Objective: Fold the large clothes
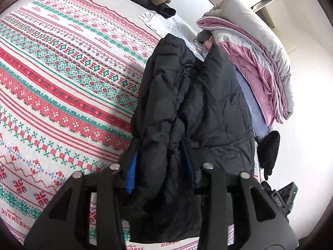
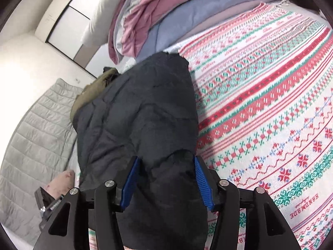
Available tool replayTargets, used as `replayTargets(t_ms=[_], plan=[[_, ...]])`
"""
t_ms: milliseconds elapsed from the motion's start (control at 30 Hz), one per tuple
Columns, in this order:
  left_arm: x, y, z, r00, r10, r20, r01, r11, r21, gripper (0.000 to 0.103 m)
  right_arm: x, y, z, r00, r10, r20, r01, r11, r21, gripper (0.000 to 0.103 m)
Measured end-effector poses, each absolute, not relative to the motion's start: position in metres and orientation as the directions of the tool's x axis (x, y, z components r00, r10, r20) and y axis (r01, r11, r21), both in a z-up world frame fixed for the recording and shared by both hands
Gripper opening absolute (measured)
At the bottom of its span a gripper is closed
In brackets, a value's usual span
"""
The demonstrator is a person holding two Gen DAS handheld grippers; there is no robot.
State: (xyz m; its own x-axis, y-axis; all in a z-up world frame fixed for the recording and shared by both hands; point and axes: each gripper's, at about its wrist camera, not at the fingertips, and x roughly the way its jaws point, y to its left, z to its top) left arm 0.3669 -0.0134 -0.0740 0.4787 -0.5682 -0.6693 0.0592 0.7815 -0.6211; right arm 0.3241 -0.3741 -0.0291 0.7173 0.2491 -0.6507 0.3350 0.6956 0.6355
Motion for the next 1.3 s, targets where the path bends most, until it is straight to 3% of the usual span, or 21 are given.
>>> replayTargets(t_ms=[67,133,200,233,267,300,367,433,533,800,1000,1067,1167,1200,1233,1267,1300], plan=[[0.369,-0.015,-0.081,0.471,-0.558,-0.684,0.061,0.793,-0.606,0.056,0.327,-0.375,-0.042,0.704,0.273,-0.656,0.345,0.676,0.651,0.077],[0.372,-0.019,-0.092,0.445,-0.564,-0.696,0.07,0.796,-0.601,0.06,0.332,-0.381,-0.065,0.698,0.351,-0.624,0.343,0.601,0.722,0.084],[0.377,-0.02,-0.103,0.416,-0.599,-0.684,0.055,0.767,-0.639,0.061,0.334,-0.387,-0.08,0.714,0.413,-0.565,0.316,0.529,0.788,0.084],[0.379,-0.02,-0.108,0.403,-0.621,-0.672,0.041,0.746,-0.665,0.058,0.336,-0.388,-0.08,0.718,0.427,-0.55,0.294,0.53,0.795,0.08],[0.38,-0.021,-0.108,0.404,-0.631,-0.662,0.048,0.737,-0.674,0.047,0.339,-0.386,-0.076,0.714,0.445,-0.541,0.262,0.546,0.795,0.06],[0.379,-0.024,-0.104,0.415,-0.629,-0.657,0.073,0.743,-0.665,0.035,0.34,-0.384,-0.069,0.717,0.452,-0.53,0.23,0.565,0.792,0.054],[0.375,-0.03,-0.092,0.439,-0.607,-0.662,0.113,0.768,-0.63,0.023,0.338,-0.374,-0.047,0.737,0.399,-0.546,0.189,0.653,0.733,0.036],[0.37,-0.035,-0.081,0.453,-0.6,-0.66,0.121,0.775,-0.621,0.019,0.335,-0.362,-0.023,0.753,0.339,-0.565,0.156,0.741,0.653,0.032],[0.361,-0.042,-0.067,0.458,-0.676,-0.577,0.129,0.693,-0.71,0.016,0.326,-0.35,0.016,0.787,0.23,-0.572,0.126,0.849,0.514,0.028],[0.292,-0.177,-0.005,0.356,-0.835,-0.419,0.359,0.536,-0.764,0.016,0.252,-0.426,0.077,0.818,0.072,-0.571,0.128,0.945,0.302,0.026],[0.258,-0.323,-0.014,0.2,-0.884,-0.422,0.437,0.466,-0.769,0.017,0.181,-0.55,0.108,0.831,-0.098,-0.548,0.276,0.927,0.253,0.026],[0.248,-0.371,-0.037,0.148,-0.866,-0.478,0.427,0.492,-0.759,0.02,0.157,-0.598,0.101,0.833,-0.139,-0.536,0.333,0.899,0.285,0.026],[0.237,-0.426,-0.093,0.052,-0.755,-0.653,0.375,0.621,-0.688,0.031,0.131,-0.67,0.059,0.811,-0.155,-0.564,0.436,0.802,0.408,0.031],[0.233,-0.431,-0.111,0.024,-0.777,-0.629,0.329,0.601,-0.729,0.037,0.128,-0.69,0.035,0.764,-0.167,-0.624,0.506,0.755,0.417,0.035],[0.229,-0.431,-0.117,0.021,-0.802,-0.597,0.311,0.573,-0.758,0.041,0.126,-0.708,0.004,0.673,-0.181,-0.717,0.599,0.702,0.385,0.045],[0.225,-0.428,-0.118,0.03,-0.819,-0.573,0.315,0.552,-0.772,0.044,0.121,-0.719,-0.016,0.634,-0.166,-0.756,0.635,0.67,0.385,0.052],[0.221,-0.427,-0.115,0.032,-0.82,-0.572,0.345,0.546,-0.764,0.045,0.11,-0.728,-0.03,0.637,-0.145,-0.757,0.65,0.629,0.426,0.054]])
